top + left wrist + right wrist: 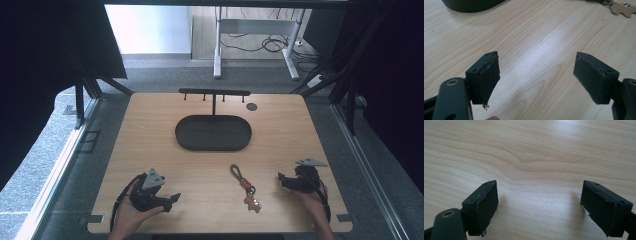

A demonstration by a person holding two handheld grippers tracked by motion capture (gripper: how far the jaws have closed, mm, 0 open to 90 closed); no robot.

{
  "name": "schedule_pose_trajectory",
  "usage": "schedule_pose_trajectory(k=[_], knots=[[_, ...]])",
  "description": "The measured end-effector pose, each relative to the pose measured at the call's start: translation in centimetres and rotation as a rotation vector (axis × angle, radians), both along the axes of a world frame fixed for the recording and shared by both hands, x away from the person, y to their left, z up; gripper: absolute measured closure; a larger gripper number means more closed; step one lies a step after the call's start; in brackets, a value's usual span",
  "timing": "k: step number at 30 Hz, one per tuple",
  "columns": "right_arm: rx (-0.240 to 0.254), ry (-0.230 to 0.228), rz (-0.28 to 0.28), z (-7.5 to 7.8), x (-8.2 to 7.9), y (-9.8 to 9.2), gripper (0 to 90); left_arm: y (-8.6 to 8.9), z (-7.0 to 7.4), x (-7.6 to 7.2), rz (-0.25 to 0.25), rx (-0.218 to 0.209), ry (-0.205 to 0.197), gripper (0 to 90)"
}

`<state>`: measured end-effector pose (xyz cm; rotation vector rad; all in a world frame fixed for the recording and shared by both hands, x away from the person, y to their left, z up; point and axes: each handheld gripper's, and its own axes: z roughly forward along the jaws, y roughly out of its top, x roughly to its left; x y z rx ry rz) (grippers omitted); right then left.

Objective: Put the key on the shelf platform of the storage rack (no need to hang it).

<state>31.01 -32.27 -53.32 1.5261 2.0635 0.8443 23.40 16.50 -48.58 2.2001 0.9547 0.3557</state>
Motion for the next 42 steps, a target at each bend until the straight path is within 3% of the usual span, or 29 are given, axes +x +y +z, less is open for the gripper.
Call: schedule_pose_trajectory(k=[3, 9, 14, 20, 26, 31, 37, 42], knots=[[0.025, -0.025, 0.032, 0.6, -0.9, -0.8, 18.6, -0.4, -0.2, -0.2, -0.003, 0.020, 0.007, 21.6], [0.023, -0.053, 0.056, 2.3, -2.5, -1.7, 22.1, -0.8, 0.6, -1.3, -0.029, 0.012, -0.021, 21.4], [0.040, -0.062, 0.080, 3.3, -2.8, -1.9, 24.8, -0.5, 0.7, -1.3, -0.037, 0.001, -0.020, 21.5], [0.052, -0.032, 0.140, 2.7, -2.2, -1.0, 28.4, -0.4, -0.1, -0.5, -0.036, 0.001, 0.011, 21.5], [0.051, -0.024, 0.169, 2.6, -2.4, -0.8, 29.9, -0.2, 0.3, -0.6, -0.037, -0.009, 0.005, 21.6], [0.053, -0.035, 0.191, 3.8, -2.9, -0.9, 30.6, 0.1, 0.6, -0.7, -0.033, -0.028, 0.002, 21.5], [0.034, -0.007, 0.269, 4.4, -2.8, 0.1, 31.4, 0.3, 0.2, -0.3, -0.027, -0.023, 0.021, 21.5], [0.021, 0.025, 0.297, 4.5, -2.5, 0.8, 34.1, 0.3, 0.2, -0.4, -0.022, -0.029, 0.025, 21.6]])
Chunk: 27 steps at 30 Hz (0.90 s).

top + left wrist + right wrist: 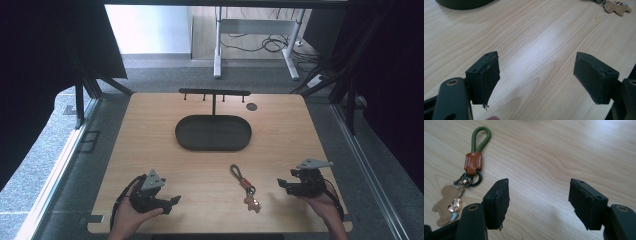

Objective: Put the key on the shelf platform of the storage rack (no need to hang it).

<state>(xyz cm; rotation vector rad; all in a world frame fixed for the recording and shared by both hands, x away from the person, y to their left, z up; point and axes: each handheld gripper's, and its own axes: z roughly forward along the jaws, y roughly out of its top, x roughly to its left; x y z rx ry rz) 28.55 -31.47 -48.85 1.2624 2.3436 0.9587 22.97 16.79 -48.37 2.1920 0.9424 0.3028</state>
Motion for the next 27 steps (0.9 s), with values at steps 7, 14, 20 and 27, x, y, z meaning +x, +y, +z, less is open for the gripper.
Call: schedule_pose_trajectory(k=[7, 14, 20, 27], knots=[[-0.052, 0.021, 0.031, 0.5, 0.2, 0.9, 35.9, -0.2, 0.1, -0.2, -0.013, -0.003, 0.003, 21.5], [-0.093, 0.055, 0.054, 2.0, 0.4, 2.4, 35.4, -0.4, 0.3, -0.6, -0.030, -0.015, -0.002, 21.5], [-0.147, 0.093, 0.095, 2.7, 0.8, 3.4, 38.4, -0.1, 0.6, -0.8, -0.021, -0.023, -0.013, 21.6], [-0.152, 0.101, 0.124, 3.3, 1.1, 4.4, 39.5, 0.0, 0.8, -0.9, -0.010, -0.025, -0.017, 21.6]])
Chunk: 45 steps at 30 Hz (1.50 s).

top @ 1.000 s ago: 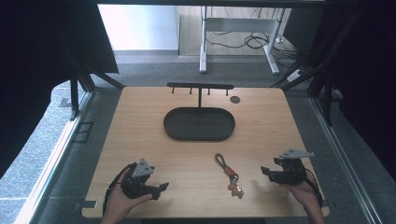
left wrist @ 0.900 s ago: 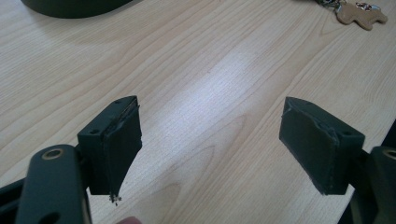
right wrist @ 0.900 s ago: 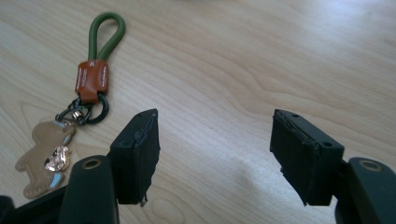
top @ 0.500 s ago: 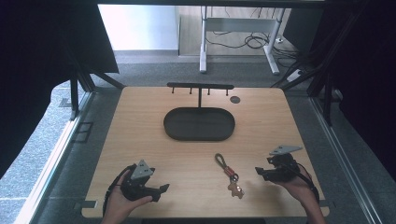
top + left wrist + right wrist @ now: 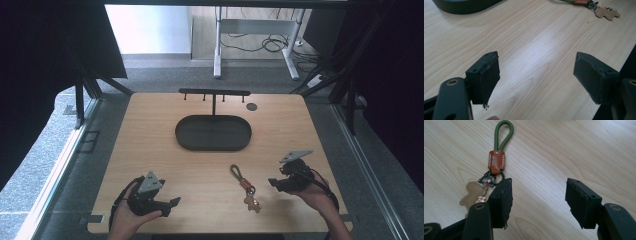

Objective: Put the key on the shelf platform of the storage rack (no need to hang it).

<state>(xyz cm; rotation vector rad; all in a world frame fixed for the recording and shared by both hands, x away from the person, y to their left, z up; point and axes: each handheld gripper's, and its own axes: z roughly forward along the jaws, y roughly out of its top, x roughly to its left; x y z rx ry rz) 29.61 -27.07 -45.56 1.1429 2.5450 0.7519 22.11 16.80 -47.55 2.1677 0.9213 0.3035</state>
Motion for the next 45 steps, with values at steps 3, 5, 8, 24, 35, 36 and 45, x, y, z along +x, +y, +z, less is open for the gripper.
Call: schedule_pose_trajectory(k=[3, 5, 8, 24, 35, 36, 45], knots=[[0.000, 0.004, 0.012, 0.0, 0.1, 0.3, 40.4, -0.1, 0.1, 0.0, -0.002, 0.002, -0.003, 21.6], [-0.002, 0.006, 0.026, 0.0, 0.2, 0.8, 41.2, -0.1, 0.2, -0.1, -0.001, 0.000, -0.005, 21.6], [-0.010, 0.010, 0.042, 0.1, 0.4, 1.6, 41.8, -0.1, 0.2, -0.2, -0.002, 0.000, -0.008, 21.6], [-0.020, 0.020, 0.093, 0.3, 0.8, 4.5, 44.1, -0.4, 0.1, -0.2, -0.024, 0.012, -0.008, 21.6], [-0.035, 0.031, 0.122, 0.0, 1.1, 6.1, 44.5, -0.5, 0.0, -0.2, -0.028, 0.013, -0.008, 21.6], [-0.035, 0.035, 0.121, -0.1, 1.1, 6.2, 44.5, -0.5, 0.0, -0.2, -0.028, 0.014, -0.006, 21.6], [-0.042, 0.051, 0.145, -0.7, 1.4, 7.1, 44.5, -0.5, -0.1, -0.1, -0.030, 0.015, -0.003, 21.6]])
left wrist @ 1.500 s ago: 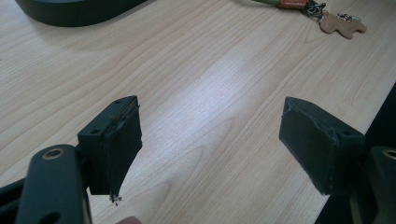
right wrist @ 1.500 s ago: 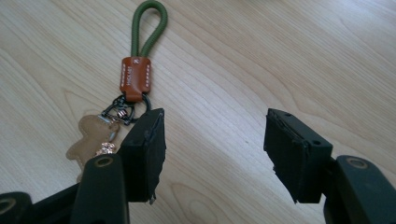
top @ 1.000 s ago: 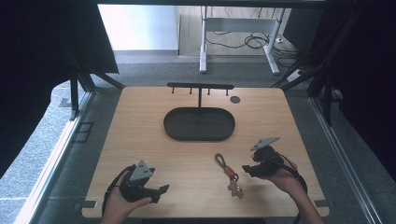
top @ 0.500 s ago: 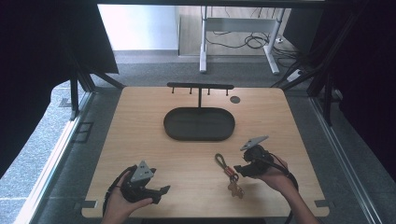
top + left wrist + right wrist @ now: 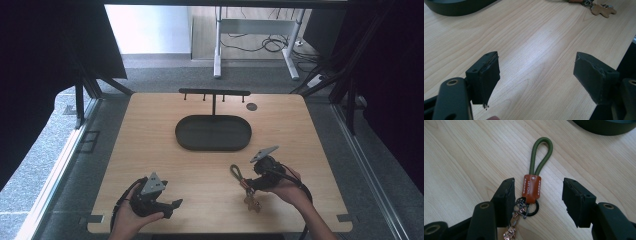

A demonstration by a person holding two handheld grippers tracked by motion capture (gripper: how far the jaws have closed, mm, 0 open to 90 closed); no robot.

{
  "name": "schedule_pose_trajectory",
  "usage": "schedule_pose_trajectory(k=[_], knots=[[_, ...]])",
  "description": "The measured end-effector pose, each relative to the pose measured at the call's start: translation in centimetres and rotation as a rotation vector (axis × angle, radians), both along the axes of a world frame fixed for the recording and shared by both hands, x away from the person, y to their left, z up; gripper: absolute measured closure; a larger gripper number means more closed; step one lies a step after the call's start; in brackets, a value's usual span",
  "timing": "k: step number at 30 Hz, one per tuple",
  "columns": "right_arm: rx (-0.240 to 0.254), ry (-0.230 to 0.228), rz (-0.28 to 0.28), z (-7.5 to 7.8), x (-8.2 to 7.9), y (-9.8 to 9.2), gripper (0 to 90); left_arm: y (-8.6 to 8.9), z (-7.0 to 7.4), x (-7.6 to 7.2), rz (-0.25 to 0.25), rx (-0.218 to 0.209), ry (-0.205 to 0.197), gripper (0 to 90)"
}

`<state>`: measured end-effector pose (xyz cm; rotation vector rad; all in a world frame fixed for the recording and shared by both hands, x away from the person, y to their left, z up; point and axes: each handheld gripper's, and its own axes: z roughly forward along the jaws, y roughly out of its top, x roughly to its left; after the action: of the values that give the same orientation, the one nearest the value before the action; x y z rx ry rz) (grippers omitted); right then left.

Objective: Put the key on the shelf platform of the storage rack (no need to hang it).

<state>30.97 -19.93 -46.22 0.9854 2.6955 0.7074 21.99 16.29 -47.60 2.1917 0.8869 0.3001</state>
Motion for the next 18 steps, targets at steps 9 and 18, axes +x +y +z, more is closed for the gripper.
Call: schedule_pose_trajectory(k=[9, 18], knots=[[-0.011, 0.020, 0.017, -0.8, -0.1, 1.1, 44.5, 0.0, 0.0, 0.0, 0.000, 0.000, 0.001, 21.6], [-0.023, 0.038, 0.024, -1.7, -0.1, 1.8, 44.5, -0.2, -0.1, 0.1, -0.008, 0.008, 0.006, 21.6]])
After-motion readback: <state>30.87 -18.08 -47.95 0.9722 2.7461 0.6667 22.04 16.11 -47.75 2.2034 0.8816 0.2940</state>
